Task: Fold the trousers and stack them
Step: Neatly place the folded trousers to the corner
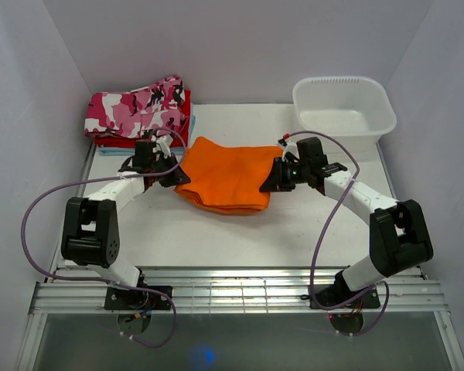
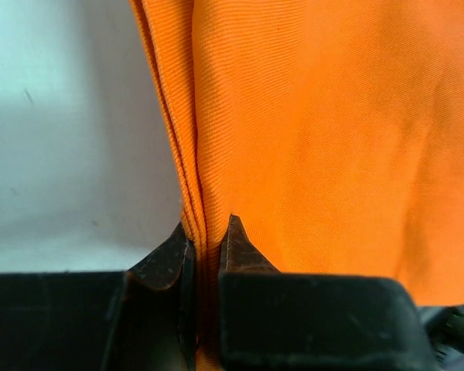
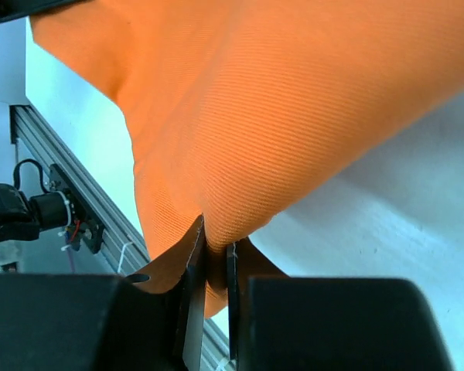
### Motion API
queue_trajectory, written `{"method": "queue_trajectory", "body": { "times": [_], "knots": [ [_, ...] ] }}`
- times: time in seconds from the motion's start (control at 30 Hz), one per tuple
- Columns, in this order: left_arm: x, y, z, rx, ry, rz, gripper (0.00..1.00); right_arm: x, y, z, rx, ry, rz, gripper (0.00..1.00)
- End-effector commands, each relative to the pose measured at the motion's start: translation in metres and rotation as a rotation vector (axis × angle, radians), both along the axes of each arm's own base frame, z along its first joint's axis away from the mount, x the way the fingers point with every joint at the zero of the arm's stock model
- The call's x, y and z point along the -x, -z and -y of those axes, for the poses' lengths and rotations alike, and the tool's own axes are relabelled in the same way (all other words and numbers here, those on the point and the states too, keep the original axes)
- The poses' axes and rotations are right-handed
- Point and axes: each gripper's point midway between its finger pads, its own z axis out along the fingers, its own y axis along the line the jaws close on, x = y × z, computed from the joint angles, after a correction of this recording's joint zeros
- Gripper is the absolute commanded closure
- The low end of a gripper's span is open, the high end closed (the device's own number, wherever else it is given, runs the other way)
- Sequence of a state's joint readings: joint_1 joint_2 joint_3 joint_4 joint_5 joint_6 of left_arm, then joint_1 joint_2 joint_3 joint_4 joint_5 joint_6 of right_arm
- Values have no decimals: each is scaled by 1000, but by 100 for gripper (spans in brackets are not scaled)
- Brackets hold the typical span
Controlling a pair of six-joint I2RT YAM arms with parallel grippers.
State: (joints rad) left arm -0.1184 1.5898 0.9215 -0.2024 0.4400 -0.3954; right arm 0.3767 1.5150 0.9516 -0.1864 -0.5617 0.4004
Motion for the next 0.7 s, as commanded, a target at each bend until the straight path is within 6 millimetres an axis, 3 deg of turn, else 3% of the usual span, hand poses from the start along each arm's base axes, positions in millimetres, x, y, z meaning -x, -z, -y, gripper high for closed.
{"method": "queue_trajectory", "body": {
  "times": [0.0,0.07,0.1,0.2,0.23,0.3,0.33,0.37,0.4,0.47,0.53,0.57,0.6,0.63,0.67],
  "knots": [
    [-44,-80,-22,-167,16,323,100,-35,-70,-9,11,-21,298,92],
    [-54,-110,-27,-207,17,423,100,-41,-84,-15,14,-30,356,92],
    [-62,-133,-27,-213,14,485,100,-50,-102,-19,-3,-28,410,92],
    [-73,-173,-31,-246,2,591,100,-65,-131,-28,-9,-35,505,92],
    [-79,-195,-32,-253,-9,642,100,-75,-161,-34,-34,-31,573,92],
    [-89,-219,-41,-294,-48,709,100,-90,-178,-43,-47,-30,617,92],
    [-94,-239,-45,-306,-72,756,100,-99,-210,-48,-75,-24,692,92],
    [-99,-246,-50,-325,-91,780,100,-105,-219,-54,-83,-25,719,92],
    [-106,-256,-58,-353,-114,818,100,-117,-213,-62,-80,-30,716,92],
    [-117,-274,-76,-385,-177,862,100,-138,-229,-81,-107,-37,768,92],
    [-134,-275,-101,-401,-239,866,100,-150,-234,-98,-129,-49,799,92],
    [-139,-284,-127,-409,-294,876,100,-165,-239,-111,-149,-51,830,92],
    [-146,-293,-140,-403,-326,911,100,-171,-241,-120,-161,-55,848,92],
    [-153,-289,-150,-388,-343,910,100,-173,-247,-134,-184,-63,880,92],
    [-158,-301,-168,-396,-384,948,100,-187,-251,-147,-207,-61,923,92]
  ]
}}
